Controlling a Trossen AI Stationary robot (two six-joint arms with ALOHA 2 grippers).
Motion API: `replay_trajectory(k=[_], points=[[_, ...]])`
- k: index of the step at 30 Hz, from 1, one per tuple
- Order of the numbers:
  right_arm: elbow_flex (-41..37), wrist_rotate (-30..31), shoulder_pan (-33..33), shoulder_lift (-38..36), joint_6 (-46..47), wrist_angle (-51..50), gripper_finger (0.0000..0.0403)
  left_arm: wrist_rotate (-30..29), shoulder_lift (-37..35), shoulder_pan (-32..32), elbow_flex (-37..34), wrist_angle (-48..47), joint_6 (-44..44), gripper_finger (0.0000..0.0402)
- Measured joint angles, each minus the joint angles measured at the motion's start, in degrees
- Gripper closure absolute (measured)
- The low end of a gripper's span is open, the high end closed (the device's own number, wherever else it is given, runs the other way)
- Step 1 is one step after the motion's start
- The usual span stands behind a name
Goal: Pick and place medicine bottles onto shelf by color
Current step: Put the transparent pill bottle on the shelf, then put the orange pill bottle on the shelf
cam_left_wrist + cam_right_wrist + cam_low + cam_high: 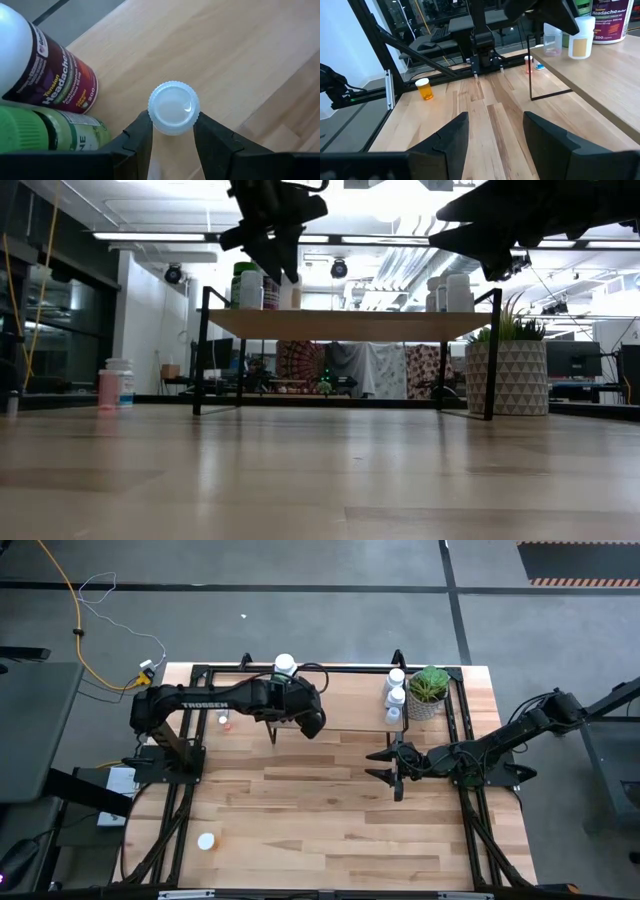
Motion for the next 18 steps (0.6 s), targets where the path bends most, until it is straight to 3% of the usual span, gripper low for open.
replay_trajectory(k=[18], points=[[0.0,0.0,0.0,0.0,0.0,0.0,0.0224,0.3,0.0,0.3,0.0,0.5,2.5,0.022]])
